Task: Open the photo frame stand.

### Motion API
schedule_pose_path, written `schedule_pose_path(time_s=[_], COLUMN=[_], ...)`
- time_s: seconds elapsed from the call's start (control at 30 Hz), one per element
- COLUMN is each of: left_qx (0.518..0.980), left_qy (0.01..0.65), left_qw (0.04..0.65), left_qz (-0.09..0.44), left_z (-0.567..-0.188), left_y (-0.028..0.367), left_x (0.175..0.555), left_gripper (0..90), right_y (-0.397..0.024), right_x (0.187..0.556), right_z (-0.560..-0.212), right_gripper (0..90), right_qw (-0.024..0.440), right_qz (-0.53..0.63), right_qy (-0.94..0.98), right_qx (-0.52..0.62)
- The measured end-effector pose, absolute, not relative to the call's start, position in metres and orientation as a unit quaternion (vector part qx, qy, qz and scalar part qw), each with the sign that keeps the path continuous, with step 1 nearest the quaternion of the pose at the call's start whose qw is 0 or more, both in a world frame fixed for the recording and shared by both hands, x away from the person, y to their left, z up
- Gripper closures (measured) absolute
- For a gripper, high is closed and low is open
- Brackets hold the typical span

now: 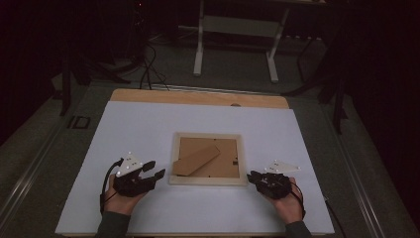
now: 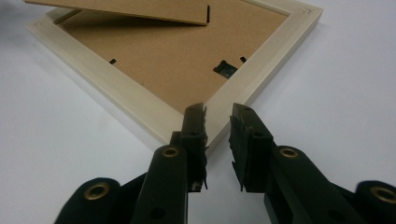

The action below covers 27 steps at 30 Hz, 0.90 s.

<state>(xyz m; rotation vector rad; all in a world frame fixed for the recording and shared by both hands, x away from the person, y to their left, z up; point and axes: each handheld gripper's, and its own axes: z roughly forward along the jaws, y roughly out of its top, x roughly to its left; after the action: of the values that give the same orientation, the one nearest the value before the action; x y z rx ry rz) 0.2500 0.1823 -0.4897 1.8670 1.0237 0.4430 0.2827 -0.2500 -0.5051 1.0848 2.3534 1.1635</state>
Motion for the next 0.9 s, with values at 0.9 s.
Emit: schedule_pose_path(time_s=[0.9], left_qx=[0.801], left_qy=[0.391], left_qw=[0.434], left_qz=[0.128], left_z=[-0.470], left_y=[0.150], left_x=[0.303], left_gripper=[39.6], right_y=[-0.265], right_x=[0.282], right_z=[-0.505], right_gripper=[63.5], right_qw=[0.144], right_qz=[0.421], right_qy=[0.799], right_qx=[0.404])
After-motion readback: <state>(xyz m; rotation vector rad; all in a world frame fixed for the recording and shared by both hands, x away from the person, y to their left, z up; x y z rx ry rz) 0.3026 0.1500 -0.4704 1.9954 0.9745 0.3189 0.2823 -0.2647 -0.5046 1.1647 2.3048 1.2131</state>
